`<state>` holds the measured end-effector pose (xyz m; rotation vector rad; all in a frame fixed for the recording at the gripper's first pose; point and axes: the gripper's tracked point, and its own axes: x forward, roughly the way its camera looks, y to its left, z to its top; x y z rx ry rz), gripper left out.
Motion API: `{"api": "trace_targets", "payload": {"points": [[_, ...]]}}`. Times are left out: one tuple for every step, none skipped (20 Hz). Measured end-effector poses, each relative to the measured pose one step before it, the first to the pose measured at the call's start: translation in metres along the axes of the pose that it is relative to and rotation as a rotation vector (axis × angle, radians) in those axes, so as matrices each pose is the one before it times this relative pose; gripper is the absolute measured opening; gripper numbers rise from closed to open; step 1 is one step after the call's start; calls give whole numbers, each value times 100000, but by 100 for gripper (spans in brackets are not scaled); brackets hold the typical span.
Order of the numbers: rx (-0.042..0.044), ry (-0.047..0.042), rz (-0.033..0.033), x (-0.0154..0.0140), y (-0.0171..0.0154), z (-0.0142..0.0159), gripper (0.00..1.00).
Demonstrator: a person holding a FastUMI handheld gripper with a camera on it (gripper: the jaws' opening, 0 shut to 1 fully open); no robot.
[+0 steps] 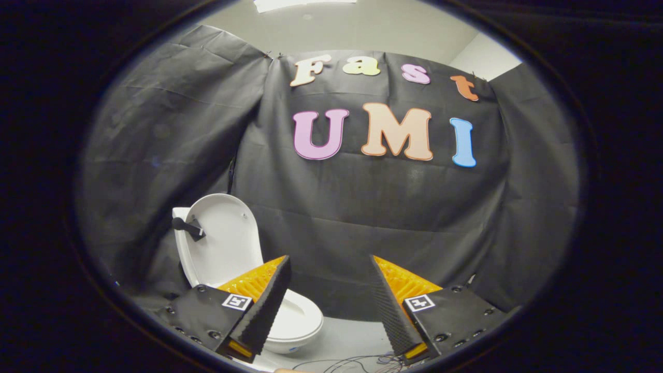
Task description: Open the toilet lid.
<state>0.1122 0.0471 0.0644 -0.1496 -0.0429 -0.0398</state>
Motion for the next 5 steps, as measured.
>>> {"api": "trace_targets", "payload": {"points": [[725,-380,163,-421,-356,-483,94],[666,-107,-525,-420,-569,-413,94],[931,688,-931,-238,-735,-635,94],[1207,978,-371,-227,-543,-649,94],[1090,1182,-243,-136,-426,-674,94]]}}
